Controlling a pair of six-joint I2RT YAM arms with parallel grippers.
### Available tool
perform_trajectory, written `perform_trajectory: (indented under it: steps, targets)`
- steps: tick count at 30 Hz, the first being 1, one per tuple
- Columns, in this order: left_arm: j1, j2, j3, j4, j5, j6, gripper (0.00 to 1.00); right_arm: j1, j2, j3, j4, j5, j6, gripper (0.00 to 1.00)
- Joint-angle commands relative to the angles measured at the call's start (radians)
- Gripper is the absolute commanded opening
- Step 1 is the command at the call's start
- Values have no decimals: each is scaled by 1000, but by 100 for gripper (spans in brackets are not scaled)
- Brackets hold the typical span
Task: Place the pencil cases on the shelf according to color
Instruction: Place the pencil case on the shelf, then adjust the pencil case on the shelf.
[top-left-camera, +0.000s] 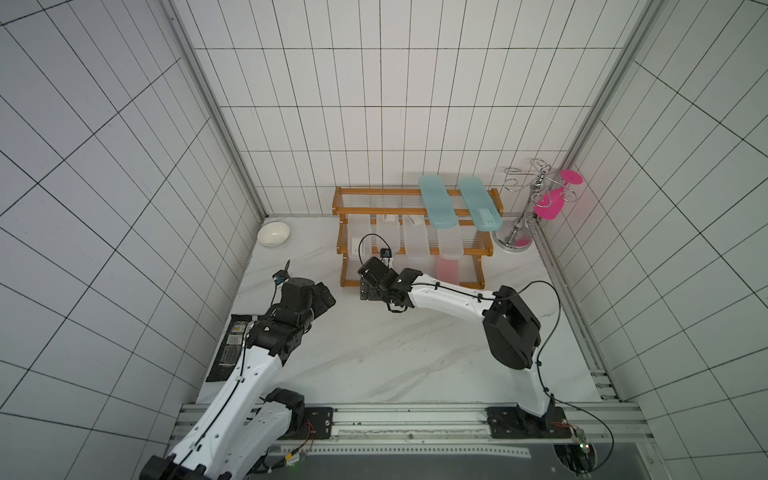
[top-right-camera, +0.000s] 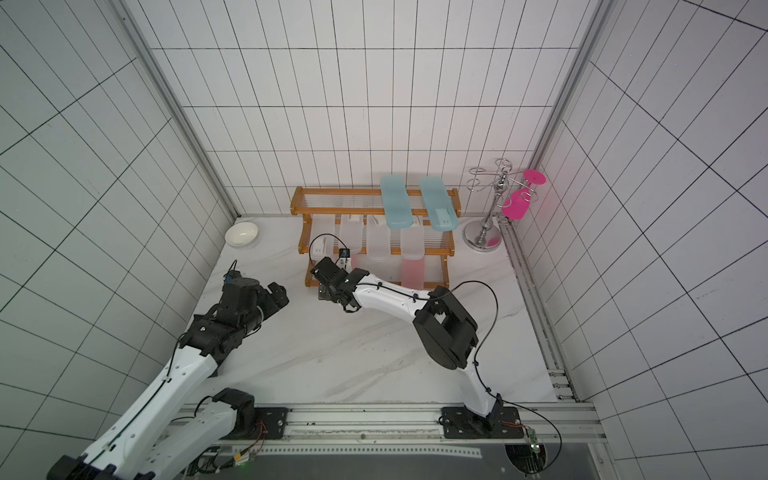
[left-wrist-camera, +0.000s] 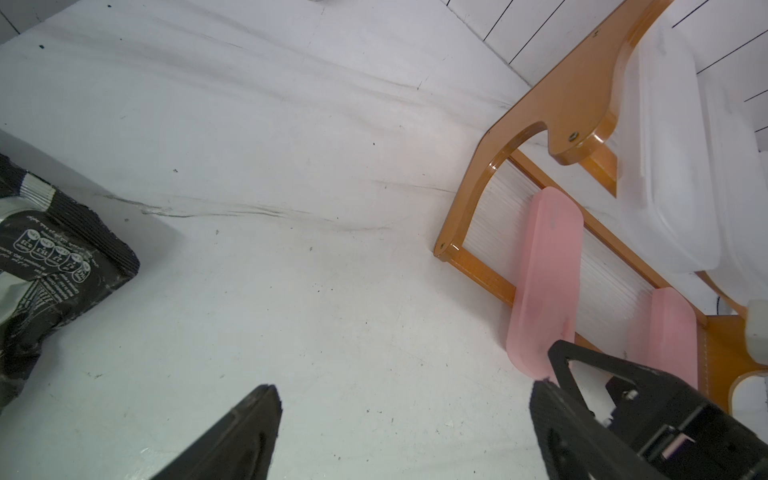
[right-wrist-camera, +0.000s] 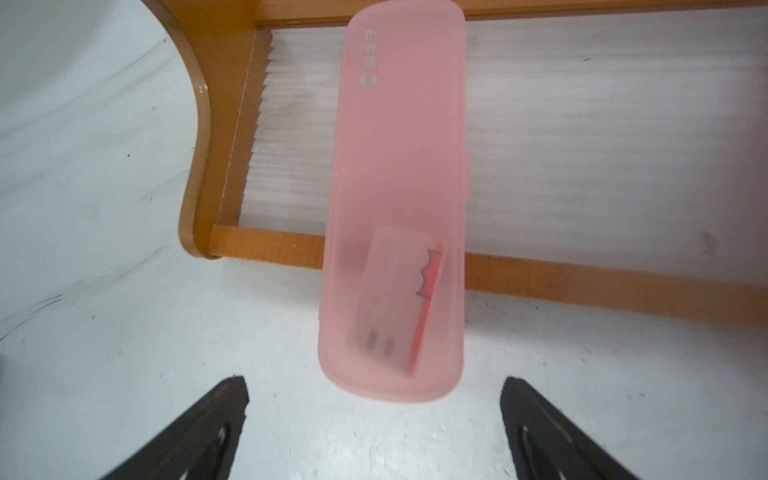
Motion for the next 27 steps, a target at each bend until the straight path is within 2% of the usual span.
perform_trajectory:
  steps: [1,5,10,14,18,24,27]
  targets:
    - [5,-30,-5,-60,42,-44,98,15,-73,-87,-24,12,37,99]
    - [-29,-58,-49,-40,154,-108,98,20,-167,-223,-3,-18,48,97]
    - [-267,-95,-77,-65,-51,-191,98,42,-332,-416,5,-19,51,92]
    - [-353,-66,-93,-30,-43,-226,98,64,-510,-600,36,11,108,88]
    - [-450,-36,-109,3,-91,-271,98,52,-729,-820,129,29,152,81]
    - [-509,21,-183,179,-46,-296,98,-84,-930,-992,124,-40,134,70]
    - [-519,69,-191,222,-41,-312,98,-193,-984,-1054,153,-137,80,68]
